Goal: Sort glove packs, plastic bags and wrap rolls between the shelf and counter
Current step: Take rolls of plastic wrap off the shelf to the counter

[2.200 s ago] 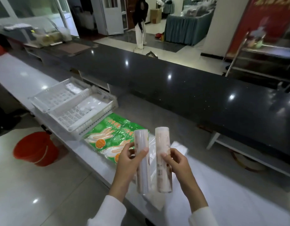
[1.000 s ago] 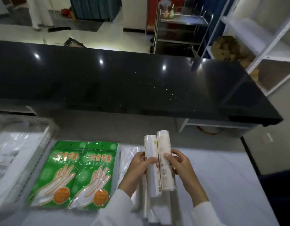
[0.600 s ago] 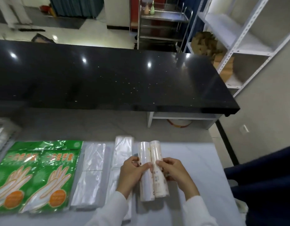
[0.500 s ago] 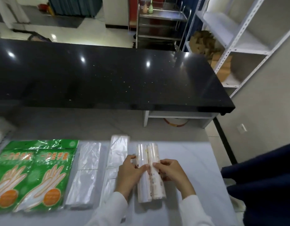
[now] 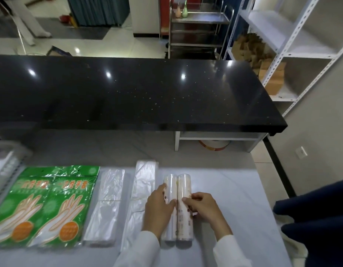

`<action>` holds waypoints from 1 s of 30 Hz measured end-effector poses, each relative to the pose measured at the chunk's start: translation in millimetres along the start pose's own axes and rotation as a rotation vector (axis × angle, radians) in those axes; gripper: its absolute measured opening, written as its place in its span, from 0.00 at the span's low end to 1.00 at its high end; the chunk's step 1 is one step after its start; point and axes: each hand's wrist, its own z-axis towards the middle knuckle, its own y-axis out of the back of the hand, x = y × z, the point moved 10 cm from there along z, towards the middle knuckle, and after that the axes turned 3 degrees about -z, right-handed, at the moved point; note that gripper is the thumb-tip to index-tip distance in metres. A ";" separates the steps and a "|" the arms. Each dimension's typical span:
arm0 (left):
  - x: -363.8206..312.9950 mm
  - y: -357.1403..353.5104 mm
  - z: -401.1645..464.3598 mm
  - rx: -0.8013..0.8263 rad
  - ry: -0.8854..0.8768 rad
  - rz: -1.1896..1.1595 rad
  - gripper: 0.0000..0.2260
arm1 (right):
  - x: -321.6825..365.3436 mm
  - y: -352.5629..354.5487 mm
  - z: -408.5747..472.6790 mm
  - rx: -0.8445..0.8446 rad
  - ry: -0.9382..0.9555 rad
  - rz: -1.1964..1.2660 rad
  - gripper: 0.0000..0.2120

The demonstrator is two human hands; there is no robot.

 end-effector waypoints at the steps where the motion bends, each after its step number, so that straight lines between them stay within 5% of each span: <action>1: 0.0 -0.4 -0.9 -0.001 0.004 0.017 0.28 | -0.4 0.2 0.7 -0.002 0.002 -0.015 0.13; 9: 1.0 -2.1 -9.8 0.013 -0.033 0.070 0.28 | 5.1 12.5 2.4 -0.031 0.062 -0.075 0.22; 30: -24.1 47.7 -70.5 0.142 -0.150 -0.056 0.16 | -12.9 17.9 -65.7 -0.117 0.110 -0.040 0.17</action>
